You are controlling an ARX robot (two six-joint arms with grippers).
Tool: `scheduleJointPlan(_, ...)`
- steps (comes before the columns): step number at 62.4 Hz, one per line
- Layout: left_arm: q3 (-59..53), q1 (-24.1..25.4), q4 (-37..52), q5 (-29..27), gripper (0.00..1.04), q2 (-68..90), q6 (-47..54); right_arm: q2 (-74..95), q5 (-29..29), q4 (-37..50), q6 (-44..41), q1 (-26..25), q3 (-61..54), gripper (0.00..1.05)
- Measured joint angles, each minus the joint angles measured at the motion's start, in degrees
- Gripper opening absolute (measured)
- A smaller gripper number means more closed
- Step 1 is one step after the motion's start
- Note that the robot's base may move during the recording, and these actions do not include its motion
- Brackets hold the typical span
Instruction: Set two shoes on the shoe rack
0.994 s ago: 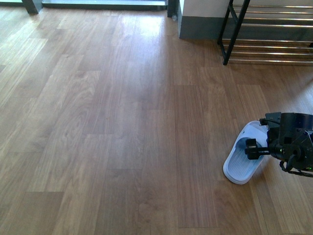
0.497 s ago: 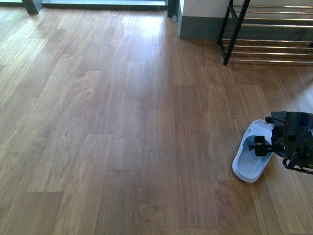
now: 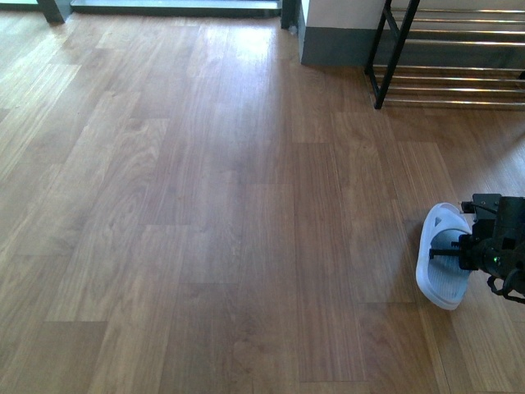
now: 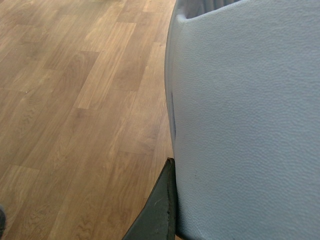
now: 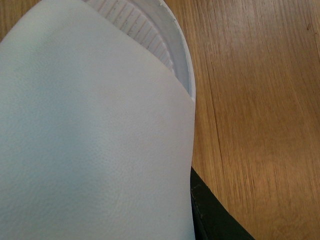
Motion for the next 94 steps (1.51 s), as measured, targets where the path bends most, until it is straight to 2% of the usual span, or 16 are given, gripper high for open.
scheduleJointPlan(21,0.00,0.00,0.00,0.00,0.02,0.00,0.00,-18.45,-3.17,11.69,-0.17,0.35,-21.29,0.01)
scheduleJointPlan(39,0.00,0.00,0.00,0.02,0.02,0.00,0.00,-40.41,-4.15,12.83,0.50,2.91,-42.62,0.01)
scheduleJointPlan(54,0.00,0.00,0.00,0.00,0.02,0.00,0.00,-63.47,-3.98,5.97,2.21,6.21,-58.10,0.01)
scheduleJointPlan(65,0.00,0.00,0.00,0.00,0.02,0.00,0.00,-83.73,-2.47,-4.17,4.15,8.33,-66.18,0.01)
scheduleJointPlan(81,0.00,0.00,0.00,0.00,0.02,0.00,0.00,-109.35,0.39,-20.00,7.23,11.04,-70.58,0.01)
scheduleJointPlan(94,0.00,0.00,0.00,0.00,0.02,0.00,-0.02,-119.21,2.08,-22.58,9.07,11.32,-71.56,0.01)
